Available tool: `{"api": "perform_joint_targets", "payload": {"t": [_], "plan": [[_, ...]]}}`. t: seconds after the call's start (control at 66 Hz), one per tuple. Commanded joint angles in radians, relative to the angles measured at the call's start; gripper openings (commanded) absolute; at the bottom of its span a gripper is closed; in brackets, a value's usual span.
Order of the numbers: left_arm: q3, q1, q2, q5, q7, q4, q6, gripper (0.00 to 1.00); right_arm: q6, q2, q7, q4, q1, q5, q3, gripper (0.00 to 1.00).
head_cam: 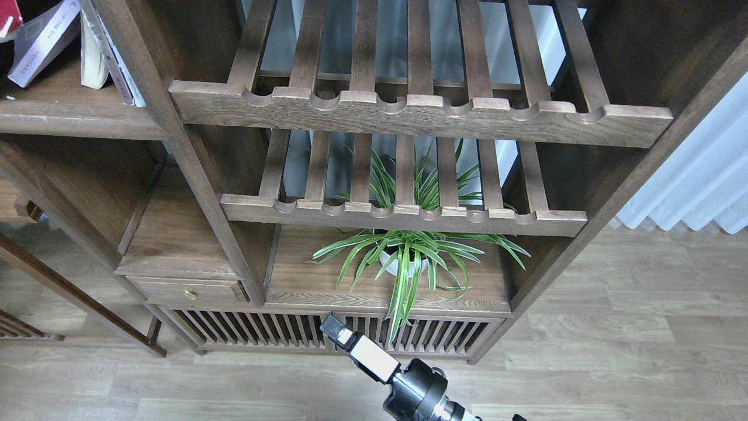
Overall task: Organize books on shelf
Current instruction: 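Place the red book on the side shelf with the left gripper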
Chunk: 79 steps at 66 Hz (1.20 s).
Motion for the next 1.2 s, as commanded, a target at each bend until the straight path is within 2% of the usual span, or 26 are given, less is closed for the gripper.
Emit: {"api": "perform_joint_targets", "payload": {"t": [0.0, 0.136, 0.363, 0.712, 0.742, 0.788, 0.803, 0.848, 0.984, 1.181], "plan": [[0.102, -0.110, -0.026, 0.019, 0.001, 0.063, 0.000, 0.07, 0.000, 0.000, 0.000, 0.000, -0.001, 0.000, 0.000, 1.00], [0.223, -0.225, -0.043, 0.019, -0.001, 0.155, 0.000, 0.07, 0.000, 0.000, 0.000, 0.000, -0.001, 0.000, 0.000, 1.00], [0.331, -0.359, -0.111, 0.019, -0.001, 0.247, 0.000, 0.07, 0.000, 0.000, 0.000, 0.000, -0.001, 0.000, 0.000, 1.00], [0.351, -0.466, -0.243, 0.010, -0.010, 0.432, 0.000, 0.10, 0.000, 0.000, 0.003, 0.001, 0.001, 0.000, 0.001, 1.00], [0.349, -0.468, -0.252, 0.006, -0.011, 0.436, 0.000, 0.14, 0.000, 0.000, 0.003, 0.001, 0.001, 0.000, 0.001, 1.00], [0.348, -0.466, -0.263, 0.006, -0.011, 0.436, 0.000, 0.25, 0.000, 0.000, 0.003, 0.003, 0.001, 0.000, 0.001, 1.00], [0.348, -0.463, -0.264, 0.006, -0.011, 0.434, 0.000, 0.32, 0.000, 0.000, 0.003, 0.003, 0.001, 0.000, 0.001, 1.00], [0.343, -0.458, -0.269, 0.003, -0.017, 0.433, 0.000, 0.40, 0.000, 0.000, 0.003, 0.003, 0.001, 0.000, 0.001, 1.00], [0.337, -0.442, -0.272, -0.052, -0.025, 0.429, 0.000, 0.49, 0.000, 0.000, 0.003, 0.003, 0.001, 0.000, 0.001, 1.00], [0.337, -0.435, -0.258, -0.099, -0.024, 0.425, 0.000, 0.54, 0.000, 0.000, 0.005, 0.003, 0.001, 0.000, 0.001, 1.00]]}}
